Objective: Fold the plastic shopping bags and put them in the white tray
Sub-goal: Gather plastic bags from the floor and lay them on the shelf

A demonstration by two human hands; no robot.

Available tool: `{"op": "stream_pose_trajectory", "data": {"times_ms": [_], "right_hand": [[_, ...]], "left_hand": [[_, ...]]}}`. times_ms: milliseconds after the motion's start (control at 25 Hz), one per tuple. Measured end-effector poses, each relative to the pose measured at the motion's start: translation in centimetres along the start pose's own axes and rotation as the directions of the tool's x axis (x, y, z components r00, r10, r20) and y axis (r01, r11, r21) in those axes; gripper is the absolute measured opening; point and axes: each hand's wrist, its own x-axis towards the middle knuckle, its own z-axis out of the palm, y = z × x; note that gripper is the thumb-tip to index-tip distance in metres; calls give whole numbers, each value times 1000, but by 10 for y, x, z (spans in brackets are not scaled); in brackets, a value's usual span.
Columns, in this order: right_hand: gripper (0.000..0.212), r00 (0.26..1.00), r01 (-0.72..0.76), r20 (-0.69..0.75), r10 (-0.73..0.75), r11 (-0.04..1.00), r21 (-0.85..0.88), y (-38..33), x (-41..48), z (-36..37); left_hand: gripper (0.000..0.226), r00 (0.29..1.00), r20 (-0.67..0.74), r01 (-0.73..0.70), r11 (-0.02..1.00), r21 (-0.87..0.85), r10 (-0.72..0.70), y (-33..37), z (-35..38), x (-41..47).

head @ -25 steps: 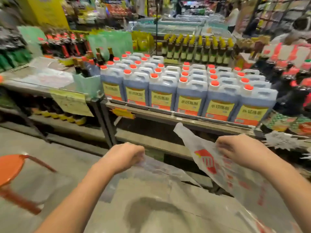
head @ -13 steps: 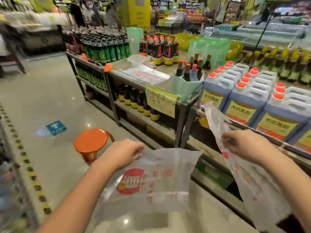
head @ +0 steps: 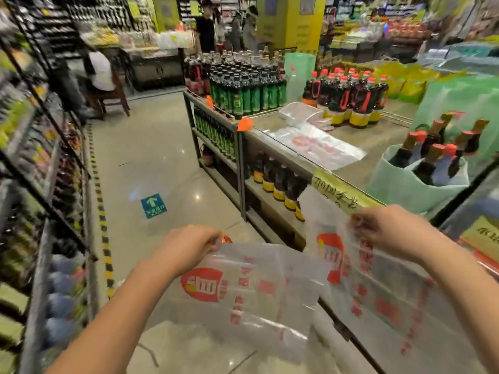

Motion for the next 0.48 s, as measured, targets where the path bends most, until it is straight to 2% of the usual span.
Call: {"op": "stream_pose_trajectory", "data": {"times_ms": [80,280,480], "right_hand": [[12,1000,-5,16,5,1000,8,2,50,-8],[13,999,-45,25,44,997,56,4,147,-27],[14,994,-111,4,112,981,160,9,230,-39]], "left_hand": [[15,999,21,36,999,5,-37,-27,-13,38],[11,998,-29,57,998,-27,-58,-74,-37,114],[14,998,-57,4,1000,-21,-5,-117,-68,209]]}}
